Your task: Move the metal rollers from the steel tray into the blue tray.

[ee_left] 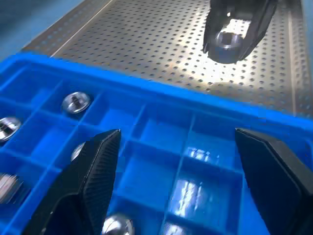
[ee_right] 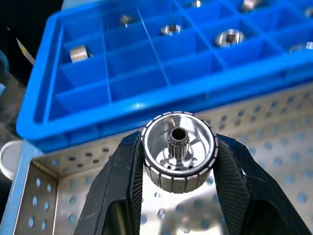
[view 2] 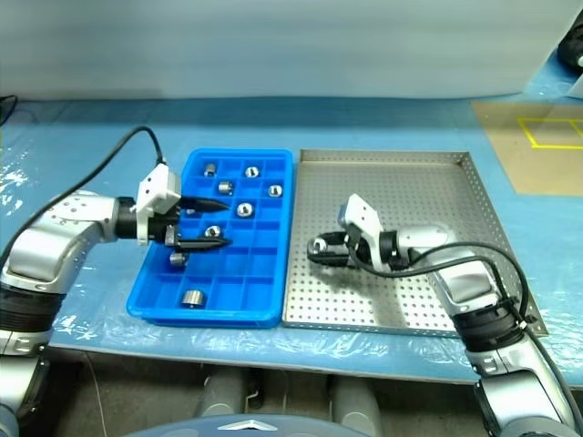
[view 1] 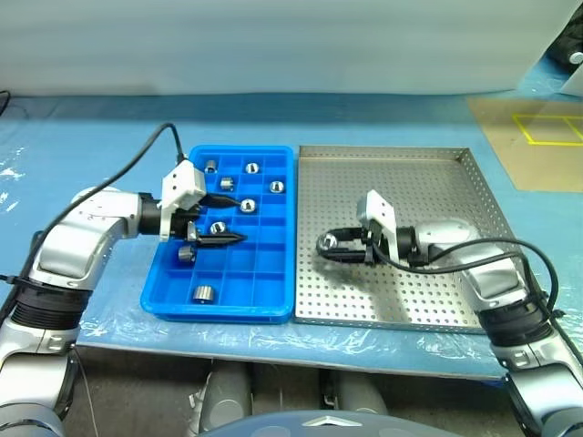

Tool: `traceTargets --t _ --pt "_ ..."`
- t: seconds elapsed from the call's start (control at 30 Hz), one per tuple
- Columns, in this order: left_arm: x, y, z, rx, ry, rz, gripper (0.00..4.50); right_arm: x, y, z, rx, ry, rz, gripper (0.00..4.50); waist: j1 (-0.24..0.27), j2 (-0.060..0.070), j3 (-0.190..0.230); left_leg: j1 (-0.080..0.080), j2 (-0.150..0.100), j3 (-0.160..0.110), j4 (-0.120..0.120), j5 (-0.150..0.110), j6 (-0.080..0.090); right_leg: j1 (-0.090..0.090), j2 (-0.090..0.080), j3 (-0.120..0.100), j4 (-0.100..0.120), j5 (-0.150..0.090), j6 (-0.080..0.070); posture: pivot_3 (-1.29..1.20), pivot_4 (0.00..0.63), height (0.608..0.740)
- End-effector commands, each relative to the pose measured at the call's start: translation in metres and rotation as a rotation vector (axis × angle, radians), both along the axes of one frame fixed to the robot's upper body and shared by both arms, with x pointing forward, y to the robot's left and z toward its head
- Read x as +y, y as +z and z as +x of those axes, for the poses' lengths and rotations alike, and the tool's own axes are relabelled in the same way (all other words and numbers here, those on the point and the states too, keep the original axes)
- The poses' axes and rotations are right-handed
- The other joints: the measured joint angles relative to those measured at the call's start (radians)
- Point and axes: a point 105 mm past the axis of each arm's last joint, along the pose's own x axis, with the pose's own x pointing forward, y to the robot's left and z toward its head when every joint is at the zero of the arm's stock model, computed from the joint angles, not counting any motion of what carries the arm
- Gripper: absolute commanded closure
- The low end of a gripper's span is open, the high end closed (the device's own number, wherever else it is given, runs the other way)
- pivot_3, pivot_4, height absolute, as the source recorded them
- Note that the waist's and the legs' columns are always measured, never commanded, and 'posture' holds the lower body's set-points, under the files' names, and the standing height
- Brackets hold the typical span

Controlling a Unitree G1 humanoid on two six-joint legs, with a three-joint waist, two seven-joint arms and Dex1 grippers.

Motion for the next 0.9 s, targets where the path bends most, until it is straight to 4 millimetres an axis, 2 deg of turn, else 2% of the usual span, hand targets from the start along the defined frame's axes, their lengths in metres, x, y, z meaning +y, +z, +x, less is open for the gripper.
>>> traceTargets --t 0.03,0.2,0.33,0.5,0.63,0.77,0.9 --pt "0.015 0.021 0.003 -0.087 0.059 -0.001 0.59 0.019 0.02 0.004 -0.074 0.076 0.054 2.87 0.004 0.0 0.0 0.0 0.0 0.0 0.0 0.0 0.0 0.0 0.0 0.0 0.0 0.0 0.0 0.06 0.15 0.74" --pt "0.027 0.025 -0.006 -0.095 0.116 -0.007 0.59 0.049 0.027 0.021 -0.1 0.105 0.126 2.87 0.013 0.0 0.0 -0.002 0.0 0.0 0.0 0.0 0.0 -0.001 0.0 -0.001 0.001 0.0 -0.001 0.12 0.15 0.74" --pt "0.033 0.02 -0.026 -0.071 0.161 -0.003 0.59 0.084 0.017 0.021 -0.087 0.188 0.151 2.87 0.027 -0.002 0.0 -0.003 0.001 -0.001 -0.001 0.0 0.0 -0.003 0.0 -0.002 0.0 -0.001 -0.003 0.2 0.15 0.74" --pt "0.042 0.013 -0.045 -0.034 0.214 0.019 0.59 0.109 0.007 0.022 -0.075 0.251 0.157 2.87 0.055 -0.003 0.001 -0.006 0.002 -0.002 -0.001 0.0 -0.001 -0.005 0.0 -0.005 0.0 -0.002 -0.004 0.28 0.15 0.74" --pt "0.045 0.013 -0.053 -0.024 0.252 0.01 0.59 0.115 0.006 0.015 -0.044 0.316 0.16 2.87 0.083 -0.004 0.001 -0.007 0.001 -0.003 -0.001 0.0 -0.001 -0.004 0.0 -0.005 0.0 -0.002 -0.004 0.31 0.15 0.74" --pt "0.04 0.01 -0.058 -0.016 0.259 0.006 0.59 0.115 -0.014 0.002 0.002 0.378 0.102 2.87 0.101 -0.004 0.001 -0.005 0.002 -0.003 -0.001 0.0 -0.002 -0.003 0.0 -0.005 0.001 -0.002 -0.004 0.32 0.15 0.74" --pt "0.035 0.01 -0.059 -0.013 0.247 -0.002 0.59 0.111 -0.023 0.005 0.013 0.367 0.071 2.87 0.104 -0.004 0.001 -0.005 0.002 -0.004 -0.002 0.001 -0.002 -0.004 0.0 -0.005 0.001 -0.002 -0.004 0.32 0.15 0.74"
